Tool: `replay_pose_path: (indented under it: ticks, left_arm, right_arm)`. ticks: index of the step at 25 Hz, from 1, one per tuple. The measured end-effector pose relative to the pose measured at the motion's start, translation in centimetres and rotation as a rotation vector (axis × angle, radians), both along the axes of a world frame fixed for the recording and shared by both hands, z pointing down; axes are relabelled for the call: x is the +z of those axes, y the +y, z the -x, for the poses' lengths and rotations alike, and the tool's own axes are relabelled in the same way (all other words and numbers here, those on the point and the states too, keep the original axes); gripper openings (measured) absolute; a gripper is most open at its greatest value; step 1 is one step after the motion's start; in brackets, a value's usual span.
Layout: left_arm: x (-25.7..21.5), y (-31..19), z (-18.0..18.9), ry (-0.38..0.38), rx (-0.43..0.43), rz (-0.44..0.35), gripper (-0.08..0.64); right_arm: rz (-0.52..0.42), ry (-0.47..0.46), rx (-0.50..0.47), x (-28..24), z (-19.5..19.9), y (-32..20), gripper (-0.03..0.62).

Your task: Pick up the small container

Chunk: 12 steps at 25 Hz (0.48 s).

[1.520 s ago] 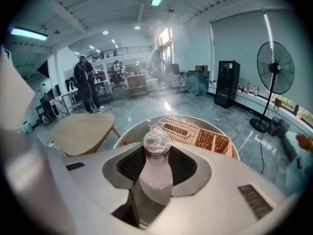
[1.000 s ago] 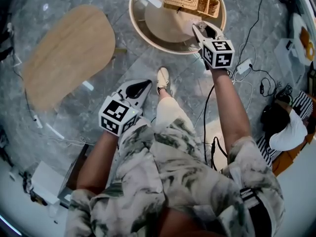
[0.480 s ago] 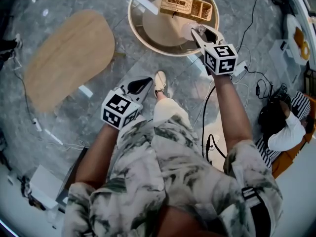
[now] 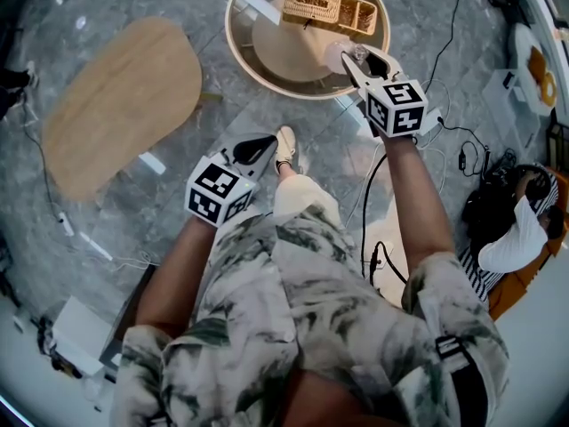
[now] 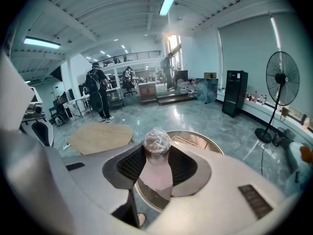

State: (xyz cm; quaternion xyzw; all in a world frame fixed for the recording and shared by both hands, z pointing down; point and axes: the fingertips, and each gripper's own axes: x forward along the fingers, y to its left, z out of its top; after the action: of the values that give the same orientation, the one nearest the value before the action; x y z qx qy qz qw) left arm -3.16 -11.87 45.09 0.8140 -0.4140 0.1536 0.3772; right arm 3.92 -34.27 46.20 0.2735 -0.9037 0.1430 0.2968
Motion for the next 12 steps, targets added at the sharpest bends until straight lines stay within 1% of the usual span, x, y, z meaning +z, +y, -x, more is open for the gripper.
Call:
replay_pose_path:
  ticks: [12]
  left_arm:
    - [1.0, -1.5, -1.0, 0.012, -0.003, 0.016, 0.023]
  right_arm:
    - [0.013, 0.012, -0.006, 1.3, -0.8, -1.1, 0.160]
